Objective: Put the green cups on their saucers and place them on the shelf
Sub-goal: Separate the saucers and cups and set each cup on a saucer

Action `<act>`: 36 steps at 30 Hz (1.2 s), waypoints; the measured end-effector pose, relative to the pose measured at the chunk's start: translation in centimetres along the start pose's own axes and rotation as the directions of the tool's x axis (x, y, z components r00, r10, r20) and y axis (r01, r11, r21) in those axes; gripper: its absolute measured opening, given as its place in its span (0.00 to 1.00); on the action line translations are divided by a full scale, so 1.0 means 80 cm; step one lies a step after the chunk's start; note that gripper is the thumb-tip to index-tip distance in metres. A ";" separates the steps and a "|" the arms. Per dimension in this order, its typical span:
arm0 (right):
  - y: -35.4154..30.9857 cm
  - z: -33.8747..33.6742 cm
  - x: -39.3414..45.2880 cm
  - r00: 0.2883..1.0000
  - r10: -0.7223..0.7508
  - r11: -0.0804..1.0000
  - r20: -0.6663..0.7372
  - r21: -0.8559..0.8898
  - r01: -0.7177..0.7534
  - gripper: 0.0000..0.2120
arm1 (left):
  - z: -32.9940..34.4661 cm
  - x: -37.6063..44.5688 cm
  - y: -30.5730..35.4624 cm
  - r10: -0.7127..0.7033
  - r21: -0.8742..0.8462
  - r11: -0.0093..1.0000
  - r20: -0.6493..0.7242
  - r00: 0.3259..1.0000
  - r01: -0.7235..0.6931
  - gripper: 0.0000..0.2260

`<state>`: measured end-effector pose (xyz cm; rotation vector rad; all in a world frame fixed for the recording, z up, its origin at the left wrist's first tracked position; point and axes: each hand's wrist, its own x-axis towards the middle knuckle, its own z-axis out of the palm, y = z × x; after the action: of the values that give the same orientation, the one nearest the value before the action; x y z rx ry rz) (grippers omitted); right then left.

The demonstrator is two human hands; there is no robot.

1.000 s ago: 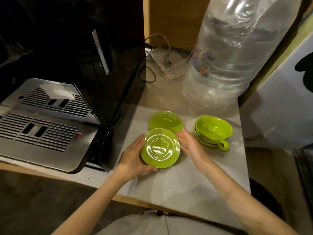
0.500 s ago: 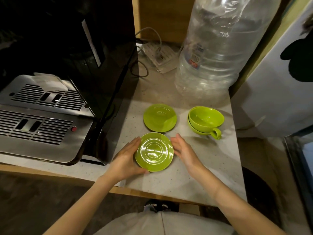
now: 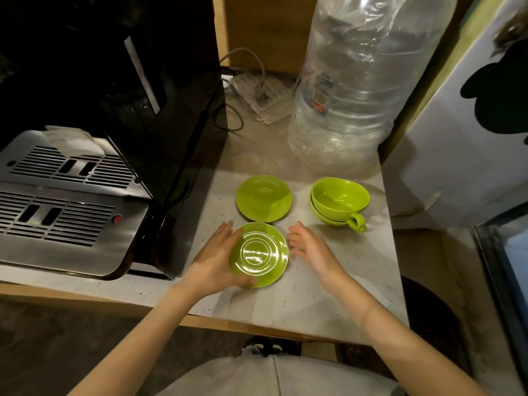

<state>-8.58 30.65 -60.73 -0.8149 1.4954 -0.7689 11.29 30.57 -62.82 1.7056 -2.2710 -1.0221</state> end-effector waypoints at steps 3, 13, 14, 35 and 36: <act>-0.007 -0.017 -0.003 1.000 -0.010 1.000 -0.030 0.009 0.010 0.16 | -0.014 0.019 0.039 0.000 -0.158 0.987 -0.072 0.997 -0.012 0.31; -0.056 -0.128 -0.020 0.892 -0.278 0.954 -0.356 0.001 0.298 0.11 | -0.041 0.104 0.168 0.000 -0.698 0.701 0.204 0.979 0.145 0.11; -0.055 -0.138 -0.014 0.878 -0.279 0.956 -0.388 -0.029 0.291 0.10 | -0.038 0.111 0.173 -0.008 -0.683 0.712 0.226 0.974 0.165 0.11; -0.044 -0.142 0.033 0.896 -0.163 0.978 -0.413 -0.189 0.091 0.09 | -0.003 0.156 0.172 -0.108 -0.664 0.705 0.245 0.964 0.248 0.19; -0.047 -0.141 0.031 0.893 -0.184 0.972 -0.411 -0.211 0.102 0.08 | -0.006 0.155 0.172 -0.108 -0.674 0.696 0.240 0.965 0.246 0.20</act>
<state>-19.73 26.67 -58.05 -0.9446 1.9384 -0.9760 -3.97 21.20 -58.13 1.5223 -1.4560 -1.8506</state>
